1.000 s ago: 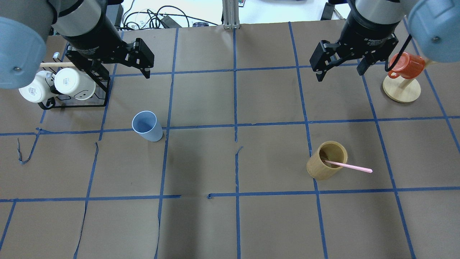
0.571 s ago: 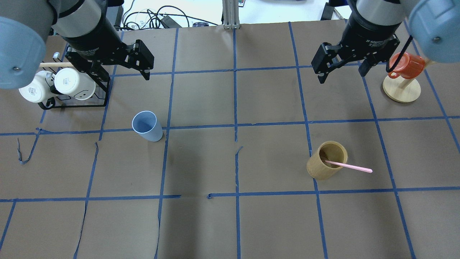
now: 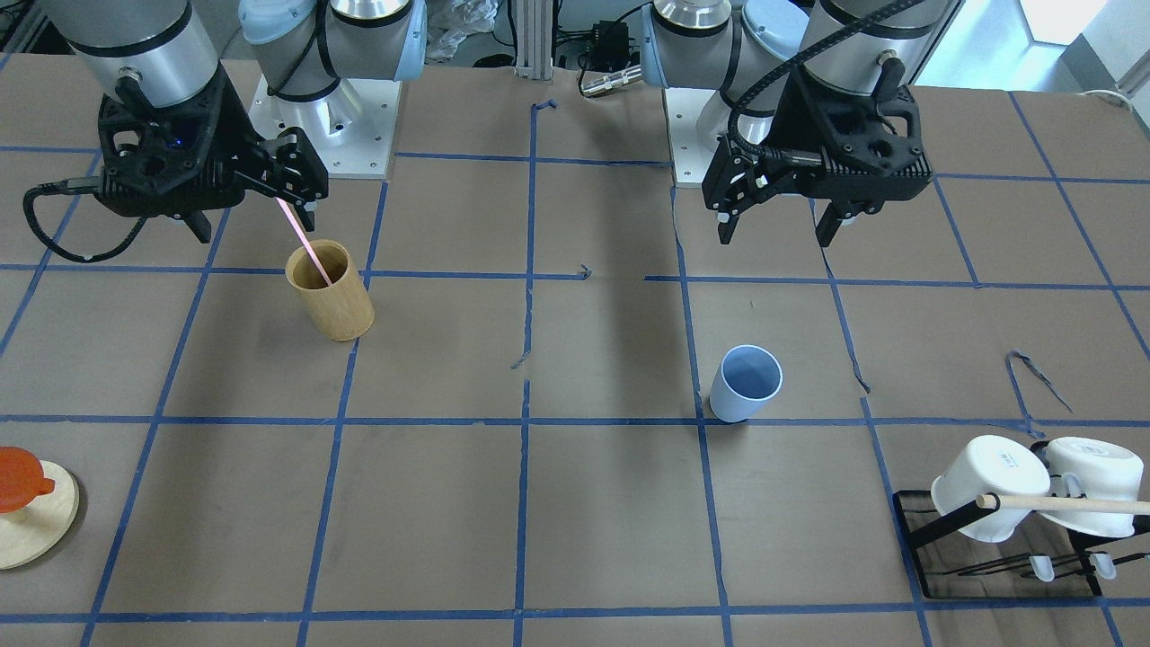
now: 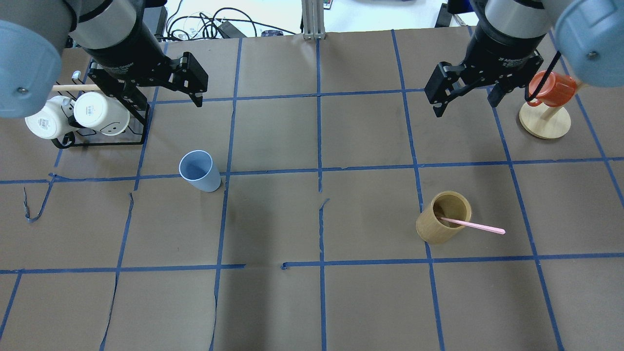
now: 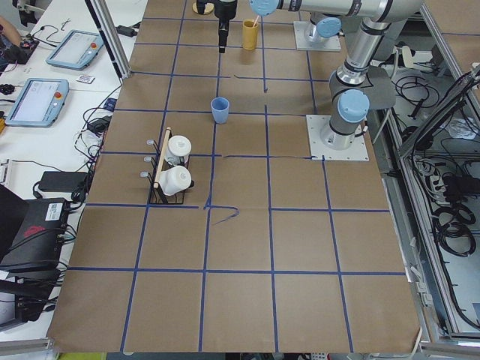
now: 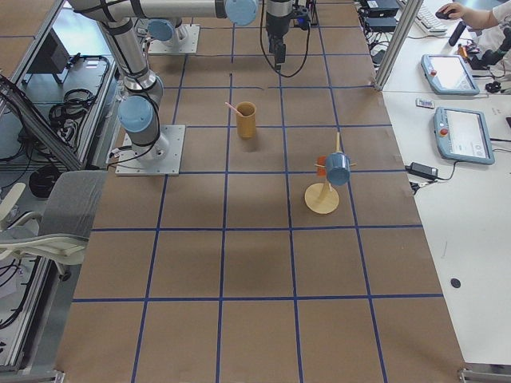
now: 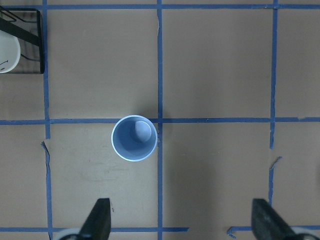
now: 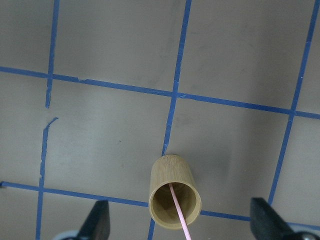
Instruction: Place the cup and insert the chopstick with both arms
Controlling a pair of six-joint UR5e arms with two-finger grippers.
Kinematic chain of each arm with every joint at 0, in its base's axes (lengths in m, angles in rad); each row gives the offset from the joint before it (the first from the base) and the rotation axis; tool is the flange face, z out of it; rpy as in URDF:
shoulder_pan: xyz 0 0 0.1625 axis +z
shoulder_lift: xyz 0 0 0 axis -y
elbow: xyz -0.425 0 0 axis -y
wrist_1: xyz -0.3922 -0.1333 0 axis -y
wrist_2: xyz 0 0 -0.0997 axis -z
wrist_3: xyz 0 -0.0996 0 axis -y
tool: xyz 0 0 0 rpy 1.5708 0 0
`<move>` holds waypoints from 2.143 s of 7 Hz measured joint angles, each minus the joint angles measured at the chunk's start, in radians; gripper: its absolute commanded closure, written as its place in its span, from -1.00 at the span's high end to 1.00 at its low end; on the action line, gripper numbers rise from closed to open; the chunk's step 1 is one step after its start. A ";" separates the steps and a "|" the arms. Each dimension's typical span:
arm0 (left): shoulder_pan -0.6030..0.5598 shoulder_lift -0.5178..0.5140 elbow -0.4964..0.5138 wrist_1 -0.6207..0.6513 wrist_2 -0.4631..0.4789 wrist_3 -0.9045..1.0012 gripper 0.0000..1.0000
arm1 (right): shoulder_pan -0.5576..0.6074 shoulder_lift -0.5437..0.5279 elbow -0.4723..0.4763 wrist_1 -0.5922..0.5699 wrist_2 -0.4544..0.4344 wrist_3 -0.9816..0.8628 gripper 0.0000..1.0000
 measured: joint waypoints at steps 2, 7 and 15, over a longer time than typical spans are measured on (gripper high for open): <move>0.003 -0.050 -0.015 0.012 -0.005 0.004 1.00 | -0.002 -0.009 0.012 -0.006 0.000 0.007 1.00; 0.008 -0.240 -0.222 0.323 0.011 0.044 0.80 | -0.003 -0.011 0.015 -0.037 0.010 0.012 1.00; 0.029 -0.267 -0.340 0.493 0.041 0.058 -1.00 | -0.014 -0.112 0.372 -0.047 -0.153 -0.409 0.99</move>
